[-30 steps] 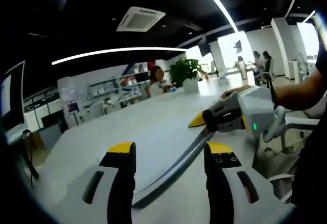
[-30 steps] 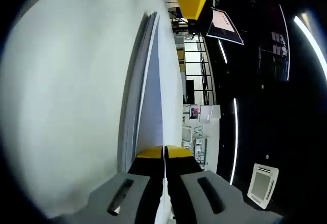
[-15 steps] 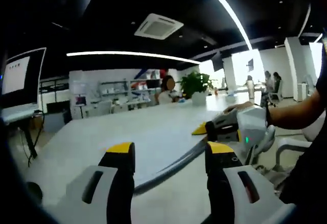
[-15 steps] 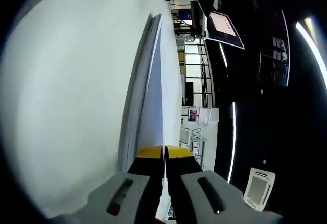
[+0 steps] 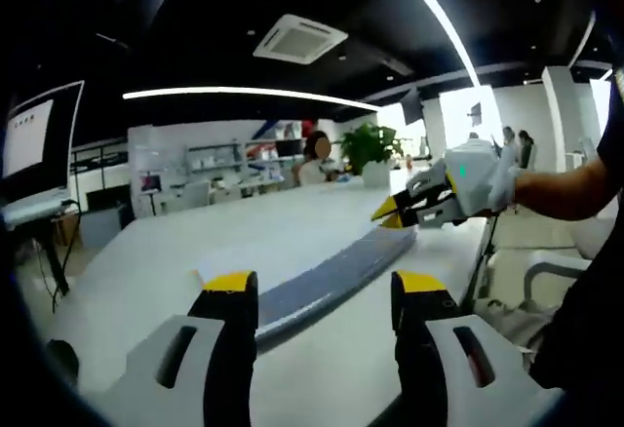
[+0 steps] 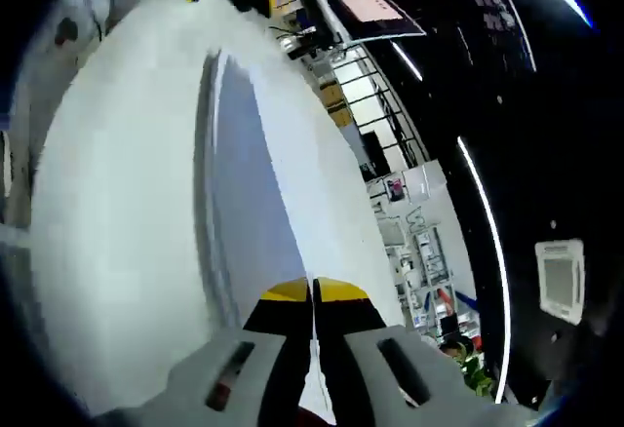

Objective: Grasp the top corner of one sheet in the document stack and pull a single sheet out from the document stack, separating that one sheet from the rest and lifting it clear until the single sheet is fully removed from the stack

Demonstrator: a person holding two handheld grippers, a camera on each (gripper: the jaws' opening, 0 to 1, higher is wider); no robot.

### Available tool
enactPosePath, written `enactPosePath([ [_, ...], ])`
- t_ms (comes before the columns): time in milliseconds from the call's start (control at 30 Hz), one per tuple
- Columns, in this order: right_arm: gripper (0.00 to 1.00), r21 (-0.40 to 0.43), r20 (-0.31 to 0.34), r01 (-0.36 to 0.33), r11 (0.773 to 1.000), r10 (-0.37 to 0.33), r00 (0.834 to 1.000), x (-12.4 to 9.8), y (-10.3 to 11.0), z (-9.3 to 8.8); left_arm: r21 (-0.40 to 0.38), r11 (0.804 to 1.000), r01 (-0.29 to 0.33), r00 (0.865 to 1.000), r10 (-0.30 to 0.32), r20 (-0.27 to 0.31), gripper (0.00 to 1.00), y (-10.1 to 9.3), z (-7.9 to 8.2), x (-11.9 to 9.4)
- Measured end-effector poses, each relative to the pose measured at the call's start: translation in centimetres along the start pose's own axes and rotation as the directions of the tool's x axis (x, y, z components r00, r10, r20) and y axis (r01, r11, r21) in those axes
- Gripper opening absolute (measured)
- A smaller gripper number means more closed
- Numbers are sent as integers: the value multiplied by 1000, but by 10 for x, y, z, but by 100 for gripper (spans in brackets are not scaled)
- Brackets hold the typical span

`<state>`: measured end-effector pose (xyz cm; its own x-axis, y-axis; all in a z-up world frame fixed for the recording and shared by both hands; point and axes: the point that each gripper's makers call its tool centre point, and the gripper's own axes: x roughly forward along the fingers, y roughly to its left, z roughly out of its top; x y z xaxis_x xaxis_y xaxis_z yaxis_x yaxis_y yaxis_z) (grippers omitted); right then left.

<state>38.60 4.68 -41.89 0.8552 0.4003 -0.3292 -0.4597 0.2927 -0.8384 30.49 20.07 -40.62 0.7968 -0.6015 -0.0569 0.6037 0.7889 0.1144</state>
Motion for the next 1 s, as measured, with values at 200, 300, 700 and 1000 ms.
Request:
enactPosePath([
  [200, 2, 266, 55, -136, 954, 125, 991, -17, -2, 12, -6, 1000, -6, 1000, 6, 12, 54, 4, 3, -6],
  [300, 2, 363, 102, -176, 915, 149, 984, -27, -7, 18, -12, 1000, -14, 1000, 14, 14, 53, 7, 3, -7],
  [700, 2, 747, 413, -466, 475, 218, 884, -59, -25, 47, -50, 999, -4, 1000, 5, 20, 52, 3, -1, -7],
  [1000, 2, 797, 573, -572, 195, 57, 818, -72, -71, 36, -61, 998, 20, 999, -17, 50, 51, -5, 6, -7],
])
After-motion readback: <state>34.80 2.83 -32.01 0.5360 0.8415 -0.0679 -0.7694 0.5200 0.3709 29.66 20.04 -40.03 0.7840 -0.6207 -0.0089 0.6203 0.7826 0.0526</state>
